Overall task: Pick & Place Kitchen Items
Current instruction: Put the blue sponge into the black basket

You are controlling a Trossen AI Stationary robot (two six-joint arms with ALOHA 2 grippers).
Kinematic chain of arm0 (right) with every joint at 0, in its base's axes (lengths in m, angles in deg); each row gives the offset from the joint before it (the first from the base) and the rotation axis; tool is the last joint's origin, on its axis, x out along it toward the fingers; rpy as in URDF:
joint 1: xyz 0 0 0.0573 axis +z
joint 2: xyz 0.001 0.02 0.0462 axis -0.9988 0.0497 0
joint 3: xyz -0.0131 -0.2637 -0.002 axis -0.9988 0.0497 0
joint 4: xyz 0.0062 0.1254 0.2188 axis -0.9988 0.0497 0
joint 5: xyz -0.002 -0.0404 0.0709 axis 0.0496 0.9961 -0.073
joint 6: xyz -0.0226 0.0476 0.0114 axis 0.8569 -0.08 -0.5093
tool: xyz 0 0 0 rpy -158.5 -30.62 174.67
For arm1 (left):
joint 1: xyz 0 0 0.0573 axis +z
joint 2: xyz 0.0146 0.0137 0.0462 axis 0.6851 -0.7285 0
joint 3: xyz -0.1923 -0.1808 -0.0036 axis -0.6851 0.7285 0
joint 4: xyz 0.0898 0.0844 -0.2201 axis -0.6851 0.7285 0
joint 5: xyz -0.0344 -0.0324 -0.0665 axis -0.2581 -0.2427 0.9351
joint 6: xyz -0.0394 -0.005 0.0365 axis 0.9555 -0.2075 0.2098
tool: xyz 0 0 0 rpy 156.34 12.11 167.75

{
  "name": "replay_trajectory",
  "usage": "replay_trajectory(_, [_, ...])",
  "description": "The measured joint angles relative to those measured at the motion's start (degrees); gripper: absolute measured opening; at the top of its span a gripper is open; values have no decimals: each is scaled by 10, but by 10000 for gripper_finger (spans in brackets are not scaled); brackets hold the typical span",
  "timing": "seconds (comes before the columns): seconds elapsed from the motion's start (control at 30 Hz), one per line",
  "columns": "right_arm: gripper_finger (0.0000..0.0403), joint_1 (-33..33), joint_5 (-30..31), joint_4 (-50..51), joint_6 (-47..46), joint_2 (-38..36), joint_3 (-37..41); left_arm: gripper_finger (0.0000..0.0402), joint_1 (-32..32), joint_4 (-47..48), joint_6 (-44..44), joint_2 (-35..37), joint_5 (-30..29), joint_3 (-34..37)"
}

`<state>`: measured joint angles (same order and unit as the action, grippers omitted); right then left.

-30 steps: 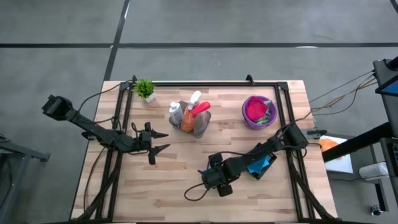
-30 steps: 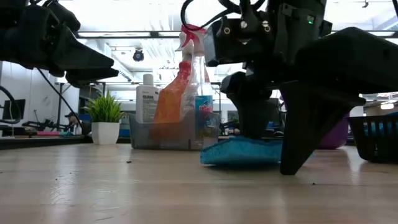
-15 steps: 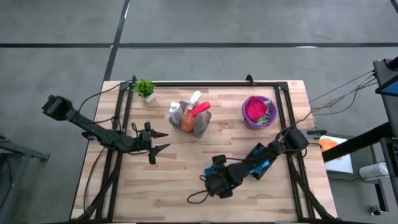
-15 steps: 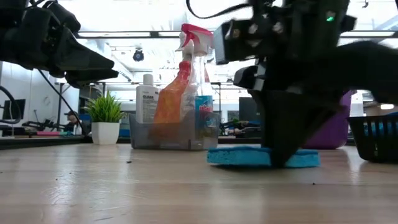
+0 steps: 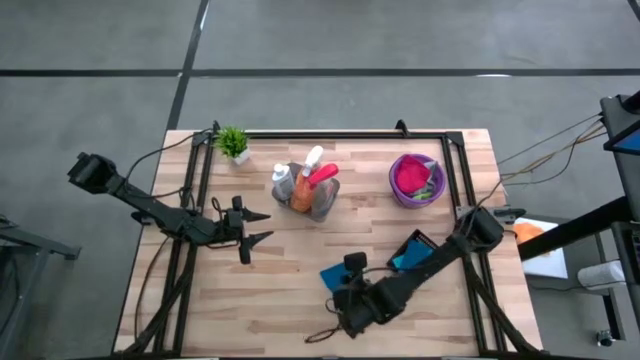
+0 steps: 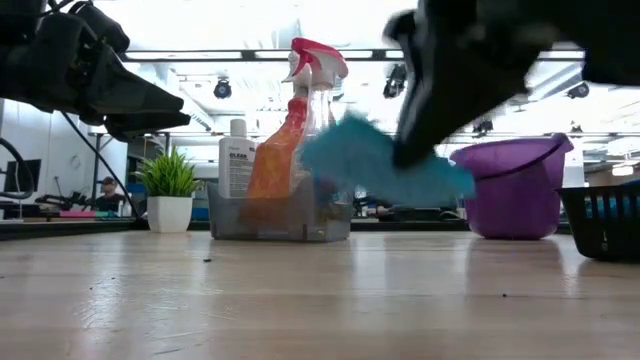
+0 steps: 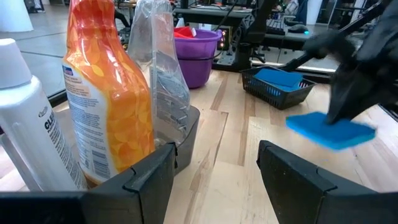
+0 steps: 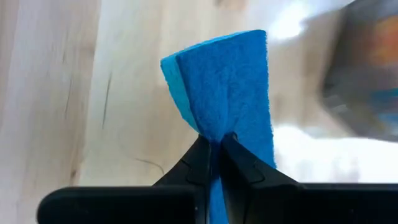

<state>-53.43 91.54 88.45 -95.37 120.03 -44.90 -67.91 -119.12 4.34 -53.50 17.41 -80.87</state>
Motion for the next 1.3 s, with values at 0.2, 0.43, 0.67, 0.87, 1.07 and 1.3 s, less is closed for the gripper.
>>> replay_trajectory(0.2, [18,45,161,-1,-16,-12,-6,231,0,0,0,0,-1,0])
replay_trajectory(0.43, [18,73,128,21,-18,-29,-7,231,0,0,0,0,-2,0])
replay_trajectory(0.67, [18,77,-50,29,-17,-67,-8,231,0,0,1,0,-2,0])
replay_trajectory(0.87, [18,91,-55,85,-31,-133,-9,231,0,0,7,0,-2,0])
replay_trajectory(1.07, [18,102,-33,214,-97,-186,-8,231,0,0,9,0,-2,0])
replay_trajectory(1.3, [18,104,-40,356,-168,-188,15,231,0,0,9,0,-2,0])
